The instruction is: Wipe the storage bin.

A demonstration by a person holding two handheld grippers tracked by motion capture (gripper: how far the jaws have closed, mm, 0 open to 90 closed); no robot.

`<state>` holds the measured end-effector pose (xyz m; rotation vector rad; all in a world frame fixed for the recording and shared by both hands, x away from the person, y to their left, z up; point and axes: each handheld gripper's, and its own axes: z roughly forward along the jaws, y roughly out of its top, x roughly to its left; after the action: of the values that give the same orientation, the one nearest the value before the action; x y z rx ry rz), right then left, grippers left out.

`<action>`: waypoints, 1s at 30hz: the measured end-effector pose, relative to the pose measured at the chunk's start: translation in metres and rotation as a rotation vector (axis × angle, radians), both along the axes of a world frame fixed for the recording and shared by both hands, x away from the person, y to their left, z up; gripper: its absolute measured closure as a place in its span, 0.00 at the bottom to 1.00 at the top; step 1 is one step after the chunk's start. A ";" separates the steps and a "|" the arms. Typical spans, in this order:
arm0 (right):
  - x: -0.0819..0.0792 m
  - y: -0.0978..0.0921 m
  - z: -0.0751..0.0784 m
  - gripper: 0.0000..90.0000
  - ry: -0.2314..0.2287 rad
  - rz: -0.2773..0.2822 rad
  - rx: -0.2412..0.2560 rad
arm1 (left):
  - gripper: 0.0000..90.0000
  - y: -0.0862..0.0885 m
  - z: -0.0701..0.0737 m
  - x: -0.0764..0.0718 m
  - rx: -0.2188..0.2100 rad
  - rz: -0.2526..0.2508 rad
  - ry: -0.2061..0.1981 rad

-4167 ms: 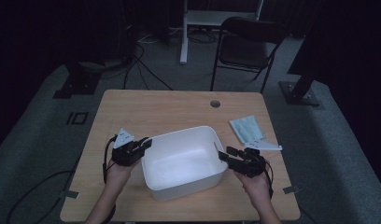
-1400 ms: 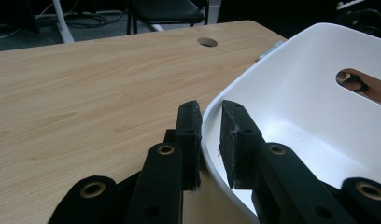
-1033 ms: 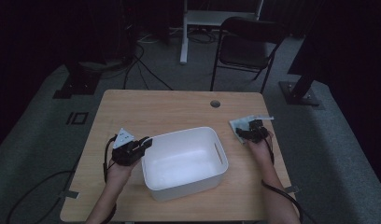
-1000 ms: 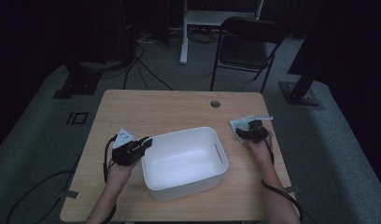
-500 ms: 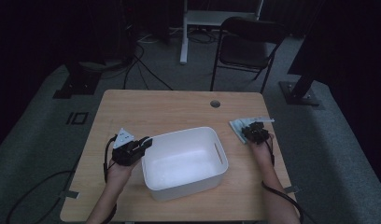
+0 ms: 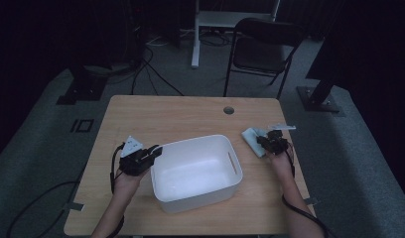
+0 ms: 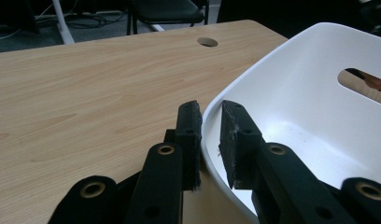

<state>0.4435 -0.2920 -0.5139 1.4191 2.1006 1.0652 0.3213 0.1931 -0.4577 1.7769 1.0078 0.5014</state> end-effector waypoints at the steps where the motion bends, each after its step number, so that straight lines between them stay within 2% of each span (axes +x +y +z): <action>1: -0.006 0.000 0.003 0.95 -0.008 0.009 0.007 | 0.87 0.000 0.000 0.000 0.000 -0.001 0.000; 7: -0.039 0.006 0.015 0.95 -0.053 0.080 0.008 | 0.87 0.000 0.000 0.001 0.000 -0.005 0.001; 10: -0.053 0.005 0.018 0.95 -0.068 0.096 0.021 | 0.87 0.000 0.000 0.001 0.005 -0.004 0.001; 13: -0.061 0.003 0.020 0.95 -0.075 0.103 0.030 | 0.87 0.000 0.000 0.001 0.006 -0.003 0.001; 15: -0.073 -0.001 0.024 0.95 -0.084 0.116 0.053 | 0.87 0.000 0.000 0.001 0.005 -0.004 0.002; 23: -0.105 -0.002 0.040 0.95 -0.130 0.156 0.039 | 0.87 0.000 0.001 0.002 0.007 -0.011 0.002; 27: -0.120 -0.003 0.049 0.95 -0.161 0.171 0.076 | 0.87 0.000 0.001 0.002 0.009 -0.011 0.000; 30: -0.127 -0.003 0.054 0.95 -0.178 0.182 0.085 | 0.87 0.000 0.000 0.002 0.008 -0.012 -0.001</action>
<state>0.3163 -0.2946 -0.4604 1.1387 2.1075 1.3139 0.3234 0.1934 -0.4572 1.7893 0.9951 0.4992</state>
